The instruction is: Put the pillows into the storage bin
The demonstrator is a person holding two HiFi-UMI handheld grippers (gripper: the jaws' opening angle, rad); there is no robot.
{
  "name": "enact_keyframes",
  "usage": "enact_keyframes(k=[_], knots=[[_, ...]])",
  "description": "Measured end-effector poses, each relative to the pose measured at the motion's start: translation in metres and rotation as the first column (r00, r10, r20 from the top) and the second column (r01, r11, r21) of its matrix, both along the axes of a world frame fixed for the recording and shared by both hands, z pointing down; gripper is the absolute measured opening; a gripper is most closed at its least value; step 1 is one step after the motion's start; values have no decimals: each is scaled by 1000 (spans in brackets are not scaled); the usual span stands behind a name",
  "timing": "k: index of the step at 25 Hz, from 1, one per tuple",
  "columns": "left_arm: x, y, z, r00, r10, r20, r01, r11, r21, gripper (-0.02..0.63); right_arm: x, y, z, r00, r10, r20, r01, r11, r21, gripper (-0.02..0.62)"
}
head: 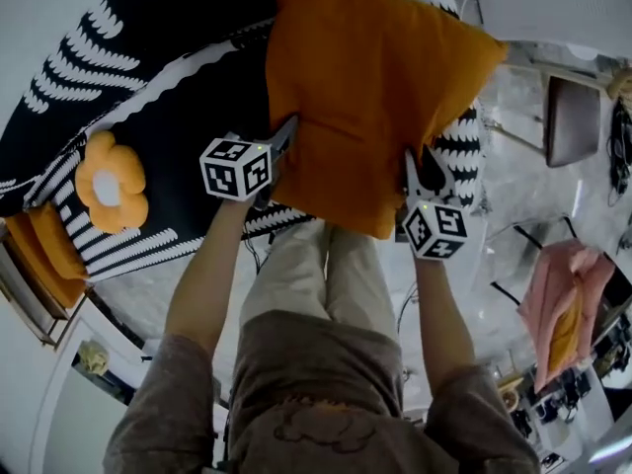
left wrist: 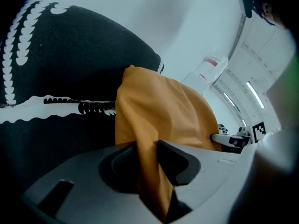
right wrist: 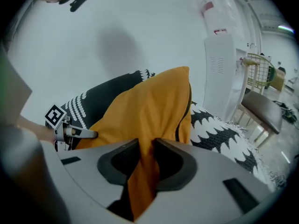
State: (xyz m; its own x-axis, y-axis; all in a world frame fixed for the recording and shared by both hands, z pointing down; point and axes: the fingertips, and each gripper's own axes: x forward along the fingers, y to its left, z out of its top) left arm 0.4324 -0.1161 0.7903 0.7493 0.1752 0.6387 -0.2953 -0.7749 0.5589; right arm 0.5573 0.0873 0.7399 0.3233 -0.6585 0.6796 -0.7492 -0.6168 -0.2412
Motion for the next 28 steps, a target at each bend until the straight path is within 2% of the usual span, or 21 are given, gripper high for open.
enact_keyframes(k=[2, 4, 9, 12, 15, 19, 23, 25, 28], knots=[[-1, 1, -18, 1000, 24, 20, -24, 999, 25, 71, -2, -1, -9, 1000, 3, 28, -2, 1000, -8, 66], [-3, 0, -44, 999, 32, 19, -33, 998, 56, 37, -3, 0, -24, 999, 6, 52, -6, 1000, -7, 28], [1, -5, -155, 998, -1, -70, 6, 997, 71, 20, -7, 12, -100, 994, 58, 92, -64, 996, 58, 11], [9, 4, -222, 994, 40, -100, -29, 994, 105, 18, -10, 28, -152, 988, 121, 95, -131, 986, 104, 11], [21, 28, -274, 983, 114, -141, -96, 987, 132, 17, -11, 58, -197, 977, 198, 83, -209, 967, 147, 11], [48, 78, -318, 954, 238, -183, -211, 965, 154, 15, -9, 119, -240, 943, 331, 47, -333, 923, 192, 12], [70, 163, -344, 916, 351, -193, -323, 933, 160, 15, -12, 209, -270, 893, 448, 30, -444, 870, 215, 12], [83, 211, -353, 883, 424, -200, -395, 903, 168, 14, -18, 260, -280, 856, 517, 26, -508, 829, 234, 12], [101, 289, -365, 820, 532, -210, -501, 845, 186, 14, -32, 341, -288, 791, 611, 17, -595, 763, 253, 12]])
